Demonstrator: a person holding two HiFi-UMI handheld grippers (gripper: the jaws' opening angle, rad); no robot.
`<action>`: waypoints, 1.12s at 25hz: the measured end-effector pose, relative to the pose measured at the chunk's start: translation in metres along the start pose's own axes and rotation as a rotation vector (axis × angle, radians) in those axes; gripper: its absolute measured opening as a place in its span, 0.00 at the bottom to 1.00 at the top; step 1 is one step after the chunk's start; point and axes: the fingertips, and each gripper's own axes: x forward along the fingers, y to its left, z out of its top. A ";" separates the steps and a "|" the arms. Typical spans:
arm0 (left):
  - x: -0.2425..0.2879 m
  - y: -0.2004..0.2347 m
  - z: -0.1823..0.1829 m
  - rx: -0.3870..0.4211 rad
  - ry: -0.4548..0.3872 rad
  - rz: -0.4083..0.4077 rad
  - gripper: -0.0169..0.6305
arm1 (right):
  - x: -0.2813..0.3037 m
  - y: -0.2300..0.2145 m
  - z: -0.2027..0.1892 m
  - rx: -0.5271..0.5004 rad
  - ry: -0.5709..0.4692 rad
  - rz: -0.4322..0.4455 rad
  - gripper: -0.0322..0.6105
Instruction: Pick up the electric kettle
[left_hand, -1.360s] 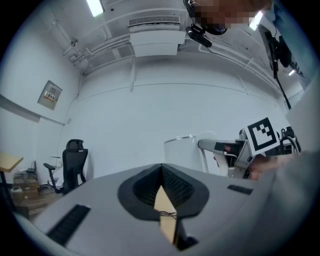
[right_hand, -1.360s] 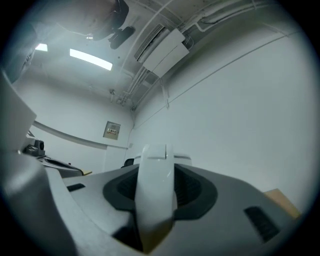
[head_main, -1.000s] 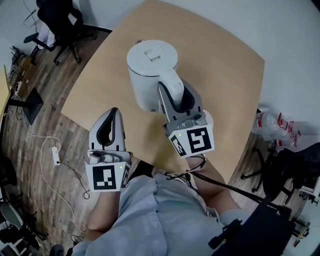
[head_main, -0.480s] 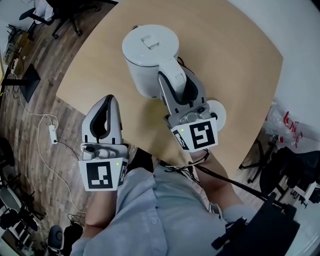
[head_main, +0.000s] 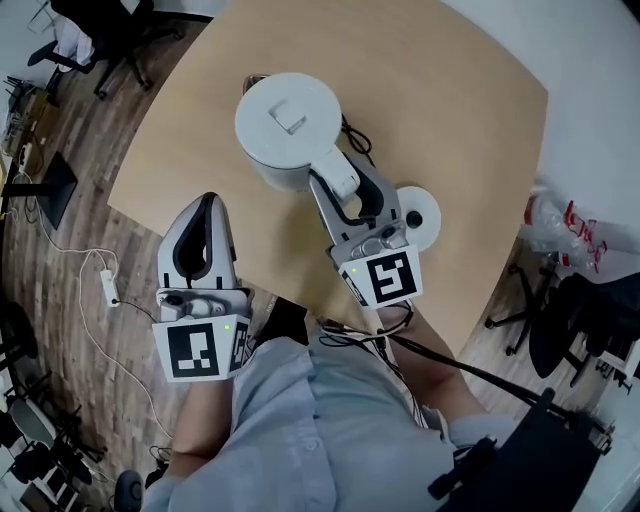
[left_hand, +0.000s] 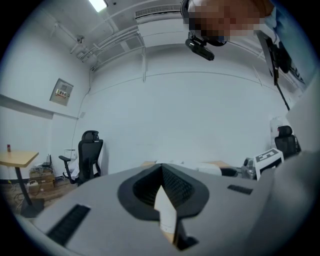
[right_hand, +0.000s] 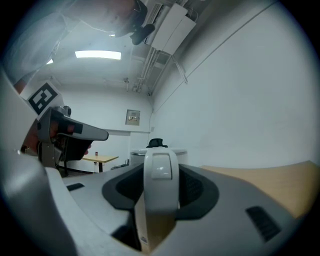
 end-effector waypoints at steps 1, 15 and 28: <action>0.000 -0.002 0.001 0.002 -0.002 -0.007 0.02 | -0.001 0.000 -0.001 -0.007 0.008 -0.005 0.31; -0.001 -0.071 0.017 0.051 -0.066 -0.176 0.02 | -0.070 -0.009 0.035 0.009 -0.099 -0.130 0.32; -0.044 -0.219 0.081 0.124 -0.276 -0.441 0.02 | -0.238 -0.037 0.122 -0.161 -0.105 -0.418 0.09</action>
